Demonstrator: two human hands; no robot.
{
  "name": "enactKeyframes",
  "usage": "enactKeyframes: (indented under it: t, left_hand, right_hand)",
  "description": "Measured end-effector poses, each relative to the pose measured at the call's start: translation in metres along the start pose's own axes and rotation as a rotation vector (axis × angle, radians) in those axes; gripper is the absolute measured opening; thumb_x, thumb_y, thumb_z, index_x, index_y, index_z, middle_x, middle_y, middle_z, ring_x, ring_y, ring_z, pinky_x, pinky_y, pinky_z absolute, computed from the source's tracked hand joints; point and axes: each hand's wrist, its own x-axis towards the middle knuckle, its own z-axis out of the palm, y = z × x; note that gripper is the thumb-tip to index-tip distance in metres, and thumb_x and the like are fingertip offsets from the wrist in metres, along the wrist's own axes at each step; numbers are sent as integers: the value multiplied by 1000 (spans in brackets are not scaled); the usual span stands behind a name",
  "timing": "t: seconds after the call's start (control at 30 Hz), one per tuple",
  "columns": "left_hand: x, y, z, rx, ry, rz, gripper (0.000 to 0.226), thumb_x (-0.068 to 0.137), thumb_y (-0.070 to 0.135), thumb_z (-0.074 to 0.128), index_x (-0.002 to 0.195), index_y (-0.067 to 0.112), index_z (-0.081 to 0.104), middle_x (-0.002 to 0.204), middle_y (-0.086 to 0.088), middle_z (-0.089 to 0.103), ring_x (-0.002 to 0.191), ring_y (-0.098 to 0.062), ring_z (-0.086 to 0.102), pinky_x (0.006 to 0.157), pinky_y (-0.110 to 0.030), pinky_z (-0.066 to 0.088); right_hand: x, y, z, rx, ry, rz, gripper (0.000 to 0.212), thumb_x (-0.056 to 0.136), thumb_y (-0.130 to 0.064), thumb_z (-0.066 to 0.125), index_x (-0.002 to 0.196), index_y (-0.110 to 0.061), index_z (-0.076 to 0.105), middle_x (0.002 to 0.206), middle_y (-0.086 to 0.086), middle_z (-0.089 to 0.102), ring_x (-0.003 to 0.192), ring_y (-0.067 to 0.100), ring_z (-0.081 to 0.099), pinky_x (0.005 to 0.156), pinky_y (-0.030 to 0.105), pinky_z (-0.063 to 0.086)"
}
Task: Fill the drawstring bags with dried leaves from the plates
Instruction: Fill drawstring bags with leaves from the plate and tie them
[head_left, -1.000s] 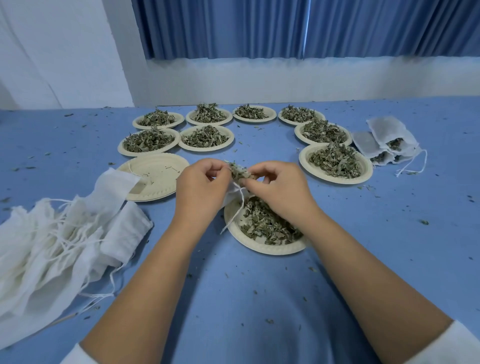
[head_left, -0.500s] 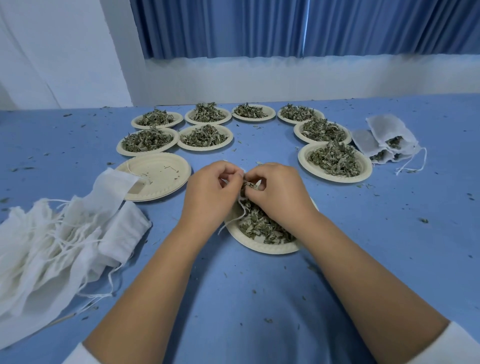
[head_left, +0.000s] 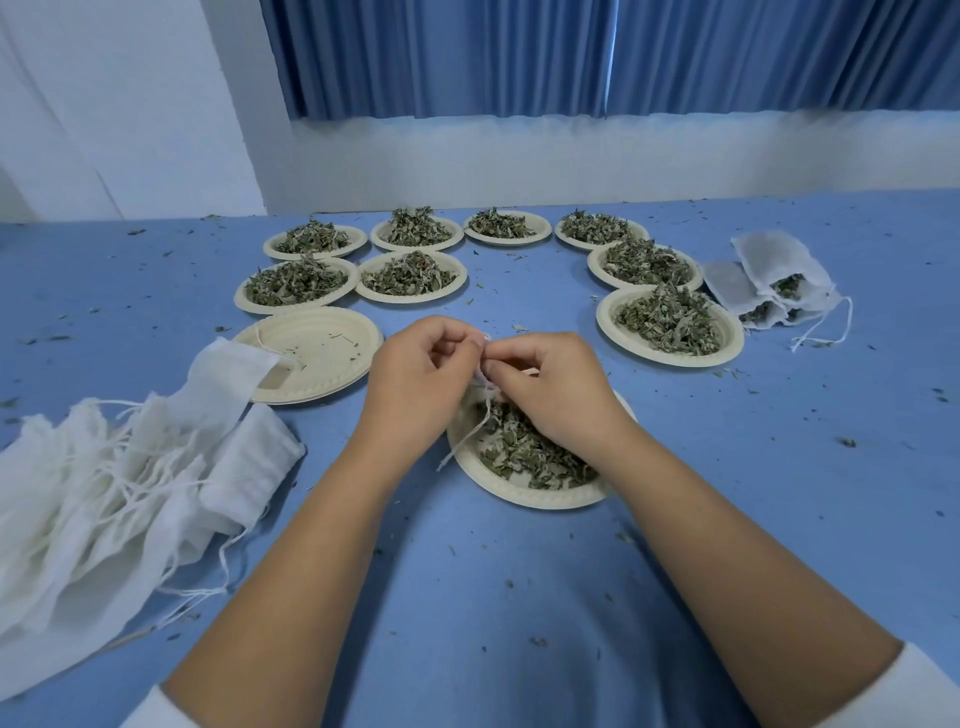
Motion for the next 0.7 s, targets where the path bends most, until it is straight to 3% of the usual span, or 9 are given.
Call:
enactKeyframes:
  t: [0.1,0.2,0.27,0.37,0.5,0.7]
  left_hand:
    - [0,2,-1,-84,-53,-42,13,92,13,65,82,18,71,70,9,68,69,-4,62,73,-27,56]
    - [0,5,-2,-106,-86,-45,13,93,12,64,83,17,71,61,15,65,56,5,56,58,-10,46]
    - [0,5,-1,-112,-49,-58,13,93,13,63,83,17,70,63,13,66,55,5,56,55,-9,44]
    - [2,3,-1,-100,30,-77,11,93,15,63,86,17,70,65,9,63,55,3,54,58,-11,44]
    - [4,0,-4,-96,76,-91,10,94,17,62,90,15,70,66,6,58,60,-4,52,66,-19,46]
    - [4,2,-5,-96,74,-91,10,95,17,61,91,14,70,69,3,58,63,-8,51,71,-28,47]
  right_hand:
    - [0,1,-1,-87,35,-60,18,85,-7,67,76,-19,76,78,0,72,66,10,59,66,25,44]
    - [2,0,-4,-65,103,-38,25,78,-9,74,66,-31,68,82,-4,64,60,2,49,64,15,39]
    - [4,0,-6,-12,125,22,21,74,-15,80,71,-32,69,86,-4,56,59,4,45,65,13,40]
    - [5,0,-10,132,75,103,14,75,-20,82,84,-20,72,81,-4,56,52,4,41,57,14,38]
    - [7,1,-18,197,106,234,6,84,-22,73,89,-20,72,79,-2,62,64,9,53,59,26,47]
    - [10,3,-22,425,-24,459,10,87,-13,70,96,-7,70,83,8,72,71,13,69,61,21,56]
